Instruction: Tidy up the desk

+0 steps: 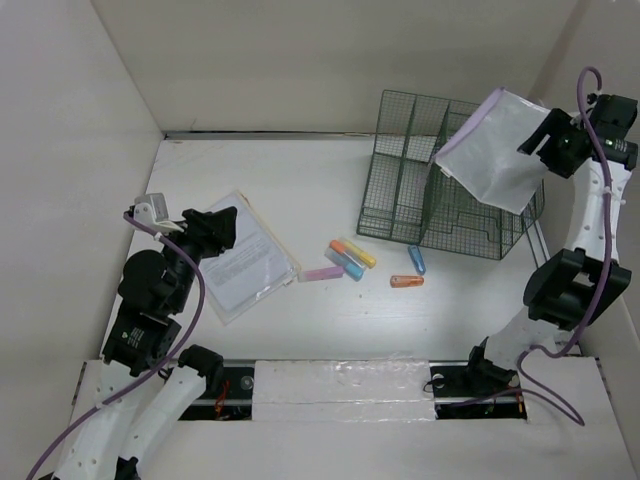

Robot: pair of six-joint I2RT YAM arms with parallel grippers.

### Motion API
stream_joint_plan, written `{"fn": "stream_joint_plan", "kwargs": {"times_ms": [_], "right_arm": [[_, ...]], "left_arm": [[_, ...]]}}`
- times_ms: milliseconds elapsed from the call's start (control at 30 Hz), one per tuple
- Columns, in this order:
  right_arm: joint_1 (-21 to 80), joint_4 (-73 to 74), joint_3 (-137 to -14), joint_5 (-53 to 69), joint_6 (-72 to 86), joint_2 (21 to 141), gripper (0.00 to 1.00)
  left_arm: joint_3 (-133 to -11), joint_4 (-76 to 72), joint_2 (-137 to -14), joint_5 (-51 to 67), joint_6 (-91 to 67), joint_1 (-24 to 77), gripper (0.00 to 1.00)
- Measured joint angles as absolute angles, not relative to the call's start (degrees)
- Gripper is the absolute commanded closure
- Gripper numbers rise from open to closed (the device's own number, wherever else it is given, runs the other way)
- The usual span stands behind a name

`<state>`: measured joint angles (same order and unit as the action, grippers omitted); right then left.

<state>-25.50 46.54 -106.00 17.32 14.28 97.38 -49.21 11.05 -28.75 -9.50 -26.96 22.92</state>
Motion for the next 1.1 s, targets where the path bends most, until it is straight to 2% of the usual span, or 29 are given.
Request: {"fn": "stream_joint_plan", "kwargs": {"times_ms": [100,133,167,267,300,367,400,433,467,533,567,600,667,867,967,1100], "right_arm": [[-23.9,47.1,-106.8,12.5,14.2,97.2,0.08],[-23.5,47.0,-106.9,10.6,14.3,96.7,0.07],[-23.0,47.0,-106.9,8.3,14.3,96.0,0.07],[-20.1,46.7,-106.9,0.5,13.9,91.9,0.16],[-18.0,46.4,-106.9,-1.5,13.6,90.2,0.22],[-12.8,45.7,-106.7,-4.3,12.5,87.0,0.43],[-9.5,44.7,-106.0,-5.6,12.2,85.1,0.69],[-5.8,42.7,-103.9,-6.6,11.7,82.9,0.75],[-2.5,40.6,-100.5,-7.1,11.5,80.2,0.77],[3.3,38.2,-93.7,-7.1,11.1,75.6,0.58],[5.2,37.6,-90.8,-7.1,11.0,74.0,0.35],[6.4,37.5,-88.9,-7.1,10.6,73.3,0.28],[8.7,37.5,-87.5,-8.8,10.2,74.1,0.19],[16.6,37.8,-92.4,-17.9,7.6,84.4,0.19],[20.6,38.3,-95.9,-23.4,6.2,89.5,0.22],[22.6,39.1,-98.0,-30.7,5.0,93.6,0.30]], "left_arm": [[-49.2,11.0,-28.6,-9.5,-27.0,22.9,0.45],[-49.2,11.0,-28.6,-9.5,-27.0,22.9,0.45],[-49.2,11.1,-28.5,-9.5,-27.0,22.9,0.45],[-49.2,11.1,-28.4,-9.5,-27.0,22.9,0.45],[-49.2,11.1,-28.4,-9.5,-27.0,22.9,0.45],[-49.2,11.1,-28.4,-9.5,-27.0,22.9,0.45],[-49.2,11.1,-28.4,-9.5,-27.0,22.9,0.45],[-49.2,11.1,-28.3,-9.5,-27.0,22.9,0.45],[-49.2,11.1,-28.3,-9.5,-27.0,22.9,0.45],[-49.2,11.1,-28.3,-9.5,-27.0,22.9,0.45],[-49.2,11.1,-28.3,-9.5,-27.0,22.9,0.45],[-49.2,11.1,-28.2,-9.5,-27.0,22.9,0.45],[-49.2,11.1,-28.1,-9.4,-27.0,22.9,0.45],[-49.2,11.1,-27.9,-9.3,-27.0,22.9,0.45],[-49.2,11.1,-27.9,-9.2,-27.0,22.9,0.45],[-49.2,11.1,-27.9,-9.0,-27.0,22.9,0.45]]}}
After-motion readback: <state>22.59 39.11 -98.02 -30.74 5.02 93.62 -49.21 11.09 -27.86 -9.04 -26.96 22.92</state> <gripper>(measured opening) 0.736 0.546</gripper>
